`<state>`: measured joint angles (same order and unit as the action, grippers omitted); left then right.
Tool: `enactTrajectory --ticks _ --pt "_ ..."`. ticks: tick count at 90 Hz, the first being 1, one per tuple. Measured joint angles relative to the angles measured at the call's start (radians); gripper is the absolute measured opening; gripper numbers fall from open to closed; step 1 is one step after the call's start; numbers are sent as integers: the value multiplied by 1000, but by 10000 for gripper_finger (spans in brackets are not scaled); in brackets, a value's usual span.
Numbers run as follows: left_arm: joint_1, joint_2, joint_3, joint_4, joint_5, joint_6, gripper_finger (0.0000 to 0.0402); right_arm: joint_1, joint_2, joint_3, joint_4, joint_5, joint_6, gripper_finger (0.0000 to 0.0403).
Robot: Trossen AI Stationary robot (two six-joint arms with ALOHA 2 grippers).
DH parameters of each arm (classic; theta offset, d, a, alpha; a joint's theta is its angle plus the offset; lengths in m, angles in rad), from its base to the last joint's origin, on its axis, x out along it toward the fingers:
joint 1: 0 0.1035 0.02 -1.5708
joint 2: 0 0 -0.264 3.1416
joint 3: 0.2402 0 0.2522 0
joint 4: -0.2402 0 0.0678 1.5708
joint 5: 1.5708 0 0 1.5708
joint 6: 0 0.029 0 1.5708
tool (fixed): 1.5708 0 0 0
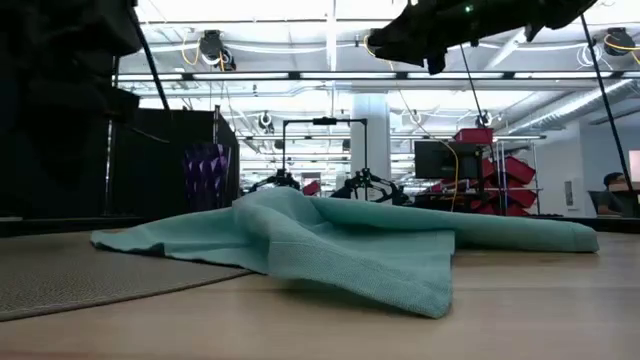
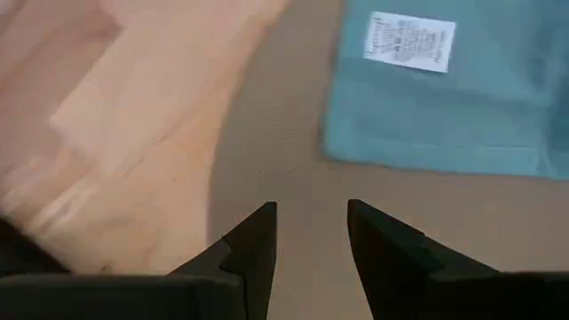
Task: Set table place
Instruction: Prepare the gray placemat
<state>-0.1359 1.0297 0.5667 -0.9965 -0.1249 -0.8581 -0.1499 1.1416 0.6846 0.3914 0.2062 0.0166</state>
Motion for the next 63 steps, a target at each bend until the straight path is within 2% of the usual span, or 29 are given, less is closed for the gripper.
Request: enactTrajectory --ticks 29,39,63 --pt "-125 200 0 29 13 -62 123 83 0 0 -43 1 50 178" --pt "-180 250 0 118 46 -110 123 125 0 0 -73 1 77 178" --pt "-293 384 20 366 40 -211 123 239 0 0 -99 2 143 178"
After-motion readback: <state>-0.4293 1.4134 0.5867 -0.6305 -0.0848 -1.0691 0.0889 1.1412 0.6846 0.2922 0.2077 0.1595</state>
